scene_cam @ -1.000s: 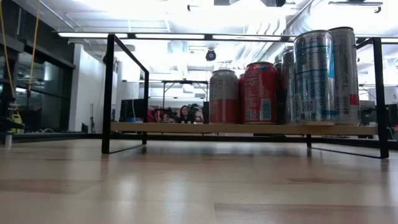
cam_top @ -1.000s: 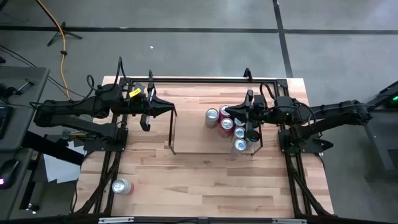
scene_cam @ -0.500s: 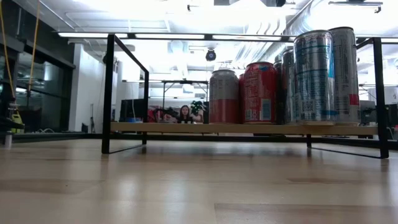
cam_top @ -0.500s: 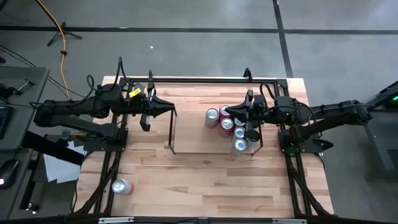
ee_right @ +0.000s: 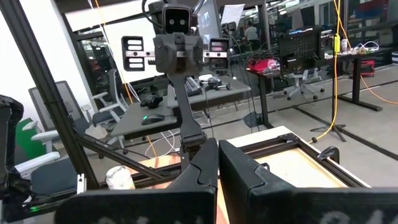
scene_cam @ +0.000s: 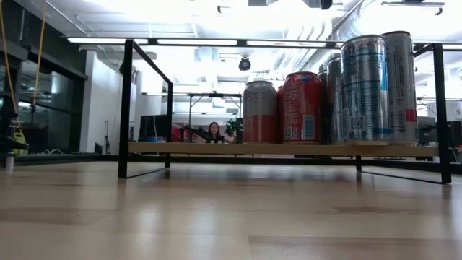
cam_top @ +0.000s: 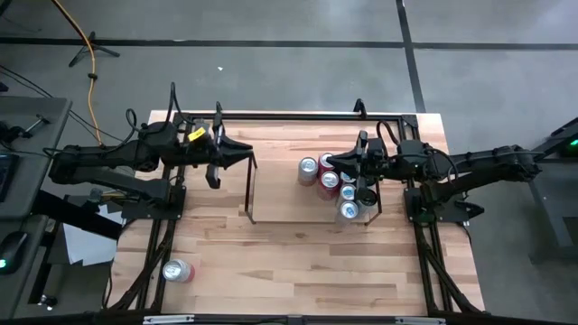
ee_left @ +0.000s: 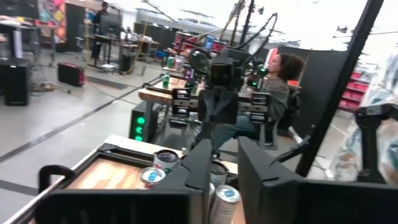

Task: Place canned beverage on shelf
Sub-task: Put the white pink soda can on the shelf aligned with the other white pink soda can

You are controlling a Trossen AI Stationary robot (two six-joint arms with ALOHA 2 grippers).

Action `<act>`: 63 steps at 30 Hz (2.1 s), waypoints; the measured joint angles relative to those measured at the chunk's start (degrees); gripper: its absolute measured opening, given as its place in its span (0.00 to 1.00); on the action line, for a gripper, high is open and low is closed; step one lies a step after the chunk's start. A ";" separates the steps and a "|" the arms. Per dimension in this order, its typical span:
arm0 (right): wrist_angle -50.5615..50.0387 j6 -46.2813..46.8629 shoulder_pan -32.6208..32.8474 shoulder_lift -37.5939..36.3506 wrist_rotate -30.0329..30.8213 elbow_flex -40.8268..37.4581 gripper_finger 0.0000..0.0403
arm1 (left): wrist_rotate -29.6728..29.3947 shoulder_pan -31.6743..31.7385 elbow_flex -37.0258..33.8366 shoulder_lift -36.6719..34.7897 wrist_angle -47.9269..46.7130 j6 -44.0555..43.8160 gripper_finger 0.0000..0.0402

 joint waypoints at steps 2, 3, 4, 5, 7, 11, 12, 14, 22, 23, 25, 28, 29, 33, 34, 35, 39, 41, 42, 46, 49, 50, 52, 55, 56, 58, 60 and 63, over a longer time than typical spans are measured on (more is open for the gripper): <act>-0.04 0.01 0.00 0.00 0.00 0.00 0.00 | -1.20 0.00 0.00 0.00 0.00 0.04 0.14; -0.03 0.01 0.00 0.00 0.00 0.00 0.00 | -1.64 0.00 0.00 0.00 0.00 0.04 0.18; -0.02 0.01 0.00 0.00 0.00 0.00 0.00 | -1.85 0.01 0.00 0.00 0.00 0.04 0.22; -0.04 0.01 0.00 0.00 0.00 0.00 0.00 | -2.07 0.01 0.00 0.00 0.00 0.04 0.25; -0.02 0.00 0.00 0.00 -0.02 0.00 0.00 | -2.63 0.00 0.00 0.00 0.00 0.06 0.33; -0.03 0.00 0.00 0.00 -0.04 0.00 0.00 | -2.73 0.00 0.00 0.00 0.00 0.06 0.48; -0.02 0.00 0.00 0.00 -0.04 0.00 0.00 | -2.91 0.00 0.00 0.00 0.02 -0.02 0.51; -0.04 0.00 0.00 0.00 -0.07 0.00 0.00 | -3.79 0.00 0.00 0.00 0.06 -0.41 0.57; -0.04 0.00 0.00 0.00 -0.37 0.00 0.00 | -4.23 0.28 0.00 0.00 0.00 -1.97 0.73; -0.04 0.00 0.02 0.00 -0.37 0.00 0.00 | -4.23 0.27 0.00 0.00 0.00 -1.97 0.74; -0.06 0.00 0.00 0.00 -0.35 0.00 0.00 | -4.23 0.28 0.00 0.00 0.00 -1.95 0.75; -0.20 0.00 0.00 0.00 -0.30 0.00 0.00 | -4.25 0.28 0.00 0.00 -0.01 -1.95 0.75; -0.22 0.00 0.01 0.00 -0.28 0.00 0.00 | -4.25 0.28 0.00 0.00 -0.01 -1.95 0.75; -0.22 0.00 0.00 0.00 -0.22 0.00 0.00 | -4.38 0.28 0.00 0.00 -0.02 -1.93 0.75; -0.22 0.00 0.00 0.00 -0.22 0.00 0.00 | -4.41 0.28 0.00 0.00 -0.02 -1.94 0.75; -0.21 0.00 0.00 0.00 -0.22 0.00 0.00 | -4.41 0.28 0.00 0.00 -0.02 -1.92 0.75; -0.20 0.00 0.02 0.00 -0.21 0.00 0.00 | -4.41 0.28 0.00 0.00 -0.02 -1.87 0.75; -0.21 0.00 0.00 0.00 -0.20 0.00 0.00 | -4.39 0.28 0.00 0.00 -0.03 -1.57 0.75; -0.22 0.00 0.00 0.00 -0.20 0.00 0.00 | -4.39 0.28 0.00 0.00 -0.03 -1.11 0.75; -0.22 0.00 0.01 0.00 -0.18 0.00 0.00 | -4.36 0.26 0.00 0.00 -0.04 0.59 0.75; -0.22 0.00 0.00 0.00 -0.18 0.00 0.00 | -4.36 0.26 0.00 0.00 -0.03 0.59 0.75; -0.22 0.00 0.01 0.00 -0.18 0.00 0.00 | -4.34 0.26 0.00 0.00 -0.03 0.62 0.75; -0.20 0.00 0.00 0.00 -0.18 0.00 0.00 | -4.33 0.26 0.00 0.00 -0.02 0.63 0.75; -0.21 0.00 0.01 0.00 -0.14 0.00 0.00 | -4.30 0.26 0.00 0.00 -0.02 0.65 0.75; -0.22 0.00 0.02 0.00 0.01 0.00 0.00 | -4.26 0.26 0.00 0.00 -0.02 0.68 0.75; -0.22 0.00 0.01 0.00 0.11 0.00 0.00 | -4.23 0.26 0.00 0.00 -0.02 0.65 0.75; -0.22 0.00 0.02 0.00 0.11 0.00 0.00 | -4.23 0.26 0.00 0.00 -0.02 0.68 0.75; -0.22 0.00 0.00 0.00 0.07 0.00 0.00 | -4.23 0.26 0.00 0.00 -0.02 0.63 0.75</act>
